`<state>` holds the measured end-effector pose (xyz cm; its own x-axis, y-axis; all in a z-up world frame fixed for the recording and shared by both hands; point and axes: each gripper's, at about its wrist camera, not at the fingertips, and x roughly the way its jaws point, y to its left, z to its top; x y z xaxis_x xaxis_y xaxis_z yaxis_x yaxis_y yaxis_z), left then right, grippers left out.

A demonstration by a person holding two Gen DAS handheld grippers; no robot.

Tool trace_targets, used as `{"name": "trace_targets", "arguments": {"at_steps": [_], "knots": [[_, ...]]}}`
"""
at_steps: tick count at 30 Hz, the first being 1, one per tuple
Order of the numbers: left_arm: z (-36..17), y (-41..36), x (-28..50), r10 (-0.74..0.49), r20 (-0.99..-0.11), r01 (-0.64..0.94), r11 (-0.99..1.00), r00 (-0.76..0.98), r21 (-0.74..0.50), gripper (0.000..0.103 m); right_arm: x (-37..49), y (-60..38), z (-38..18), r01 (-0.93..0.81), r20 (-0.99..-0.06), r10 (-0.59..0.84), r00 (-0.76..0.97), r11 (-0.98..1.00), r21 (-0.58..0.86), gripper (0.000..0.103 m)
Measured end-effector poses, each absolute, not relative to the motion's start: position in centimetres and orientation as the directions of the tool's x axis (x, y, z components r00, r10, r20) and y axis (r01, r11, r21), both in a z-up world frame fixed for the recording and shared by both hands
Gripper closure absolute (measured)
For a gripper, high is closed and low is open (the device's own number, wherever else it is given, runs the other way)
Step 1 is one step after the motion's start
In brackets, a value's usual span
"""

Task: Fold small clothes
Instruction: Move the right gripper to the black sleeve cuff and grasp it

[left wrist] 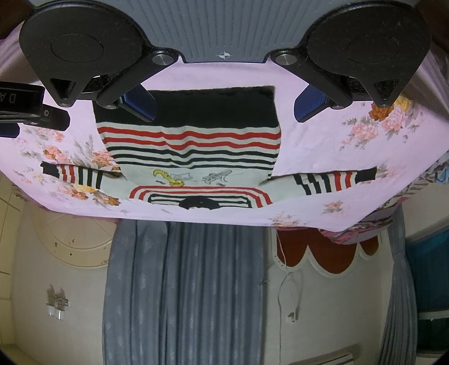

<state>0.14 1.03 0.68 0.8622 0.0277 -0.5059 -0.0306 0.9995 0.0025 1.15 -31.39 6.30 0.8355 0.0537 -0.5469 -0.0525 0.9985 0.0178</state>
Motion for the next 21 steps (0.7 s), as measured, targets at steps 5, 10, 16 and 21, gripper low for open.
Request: {"name": "trace_targets", "arguments": {"at_steps": [5,10,16,21], "knots": [[0.6,1.2,0.6,0.025,-0.507,-0.029,1.0,0.862,0.0,0.0,1.3,-31.4,6.3,-0.048,-0.546,0.049,0.836,0.999,0.016,0.001],[0.4,1.4,2.9,0.015,-0.512,-0.02,1.0,0.859,-0.003,0.0,2.7,-31.5,6.4,-0.027,-0.542,0.032,0.84,0.999,0.018,0.001],[0.7,2.2,6.9,0.011,-0.501,-0.031,0.999,0.865,-0.031,0.0,6.6,-31.1,5.9,-0.008,-0.535,0.015,0.845,1.0,0.015,0.001],[0.3,3.6,11.1,-0.003,-0.522,-0.033,0.998,0.853,-0.058,0.0,9.5,-30.4,5.7,0.013,-0.522,-0.005,0.853,1.0,0.013,0.001]]}}
